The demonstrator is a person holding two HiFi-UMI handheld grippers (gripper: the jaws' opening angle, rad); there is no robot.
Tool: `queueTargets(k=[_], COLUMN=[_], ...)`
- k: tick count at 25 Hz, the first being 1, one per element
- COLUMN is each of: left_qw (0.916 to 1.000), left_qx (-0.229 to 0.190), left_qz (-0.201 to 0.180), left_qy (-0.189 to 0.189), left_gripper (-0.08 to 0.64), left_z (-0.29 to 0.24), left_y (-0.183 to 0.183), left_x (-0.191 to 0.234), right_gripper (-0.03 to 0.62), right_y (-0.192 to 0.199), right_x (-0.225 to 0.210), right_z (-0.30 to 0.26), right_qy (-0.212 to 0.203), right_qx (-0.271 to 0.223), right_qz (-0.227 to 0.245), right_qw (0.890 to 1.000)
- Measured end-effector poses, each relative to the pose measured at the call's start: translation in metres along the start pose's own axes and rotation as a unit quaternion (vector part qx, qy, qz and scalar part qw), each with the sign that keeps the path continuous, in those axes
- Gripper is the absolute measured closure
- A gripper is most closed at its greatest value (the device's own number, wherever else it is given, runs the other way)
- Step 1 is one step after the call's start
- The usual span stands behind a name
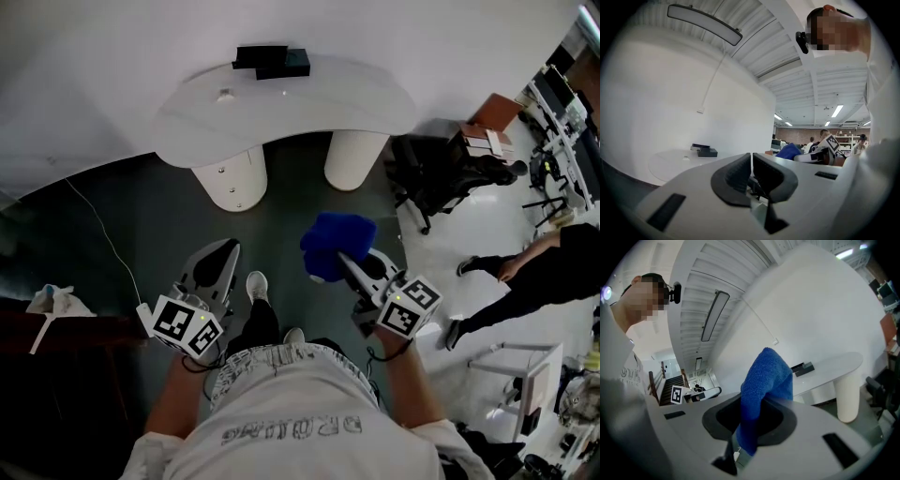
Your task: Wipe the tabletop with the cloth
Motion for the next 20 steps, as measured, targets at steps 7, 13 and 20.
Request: queueTargets(k=[7,13,20], left_qw=[1.0000,0.9999,0.9996], left_qx=[0.003,0.010,0.016], left_qz=[0.006,0.014,0.023], left_qy=[0.001,0.002,0.009], left_gripper=[0.532,0.532,0.532], left_z=[-0.030,-0.052,-0.083], left_y=[0.004,0.008,0.007], left_x=[0.038,0.079,0.125], right_gripper=[0.522,0.520,0.522], right_y=[-0.001,-0.002,-0.011], right_x=[-0.024,-0.043,-0.063], right_z=[-0.040,-0.080,-0.125], right_qy=[0.004,0.009,0.020], right_qx=[0.008,0.014,0.015], right_qz=[-0.004,-0.008,-0.010], right_qw=[1.000,1.000,1.000])
Point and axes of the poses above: the fingertips, and each gripper's own axes: z backward along the fingers, x to its left, y out of its underside, the point moved 2 cm from there along z, backward along the fingers, and after that the axes turned 8 degrees about -x, right-handed, at the moved point
